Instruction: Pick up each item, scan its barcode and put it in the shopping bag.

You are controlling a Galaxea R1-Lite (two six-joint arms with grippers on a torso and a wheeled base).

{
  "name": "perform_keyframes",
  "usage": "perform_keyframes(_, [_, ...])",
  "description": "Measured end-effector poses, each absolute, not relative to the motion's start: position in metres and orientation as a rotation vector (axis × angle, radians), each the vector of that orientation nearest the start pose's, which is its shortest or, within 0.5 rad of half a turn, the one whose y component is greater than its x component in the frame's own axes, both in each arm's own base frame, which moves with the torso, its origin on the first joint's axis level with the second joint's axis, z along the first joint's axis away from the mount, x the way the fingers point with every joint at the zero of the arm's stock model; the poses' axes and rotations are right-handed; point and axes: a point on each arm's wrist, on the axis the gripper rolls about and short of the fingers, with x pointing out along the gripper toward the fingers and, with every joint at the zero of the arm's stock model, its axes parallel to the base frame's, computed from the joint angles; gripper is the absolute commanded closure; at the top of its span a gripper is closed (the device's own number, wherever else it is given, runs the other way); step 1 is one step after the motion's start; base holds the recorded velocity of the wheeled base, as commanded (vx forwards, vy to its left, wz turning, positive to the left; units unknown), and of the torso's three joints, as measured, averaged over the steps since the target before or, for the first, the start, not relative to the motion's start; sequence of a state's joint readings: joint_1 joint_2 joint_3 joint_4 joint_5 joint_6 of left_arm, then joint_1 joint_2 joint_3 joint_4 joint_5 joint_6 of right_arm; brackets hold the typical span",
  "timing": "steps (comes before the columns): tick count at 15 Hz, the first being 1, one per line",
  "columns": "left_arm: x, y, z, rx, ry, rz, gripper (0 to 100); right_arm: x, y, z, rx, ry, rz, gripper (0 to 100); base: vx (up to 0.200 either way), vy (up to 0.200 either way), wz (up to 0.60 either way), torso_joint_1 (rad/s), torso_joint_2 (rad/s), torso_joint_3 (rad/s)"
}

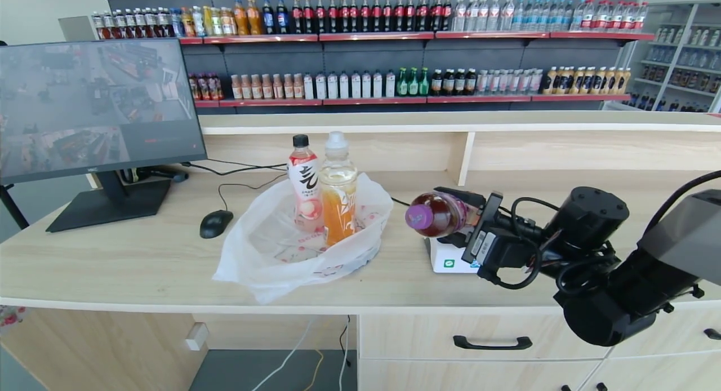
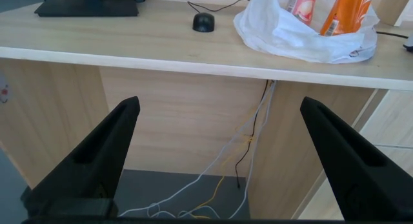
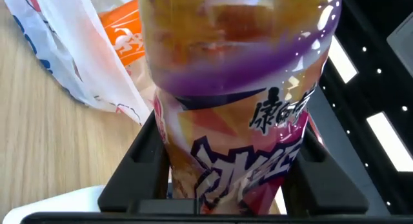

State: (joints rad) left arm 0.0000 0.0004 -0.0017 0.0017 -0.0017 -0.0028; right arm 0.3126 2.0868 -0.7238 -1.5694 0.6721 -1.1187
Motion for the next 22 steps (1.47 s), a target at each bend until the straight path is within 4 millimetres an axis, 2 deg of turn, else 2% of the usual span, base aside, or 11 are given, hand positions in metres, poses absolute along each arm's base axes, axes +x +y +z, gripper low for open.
perform_keyframes(7, [-0.023,0.0,0.076,-0.002,0.0,-0.002,0,0.338,0.109,0.125,-1.075,-0.735,0.748,100,0.0,0.0,0.0,0.0,0.0,0.0])
perform_keyframes(22, [-0.023,0.0,0.076,-0.001,0.0,-0.002,0,0.339,0.107,0.126,-1.082,-0.742,0.739,100,0.0,0.0,0.0,0.0,0.0,0.0])
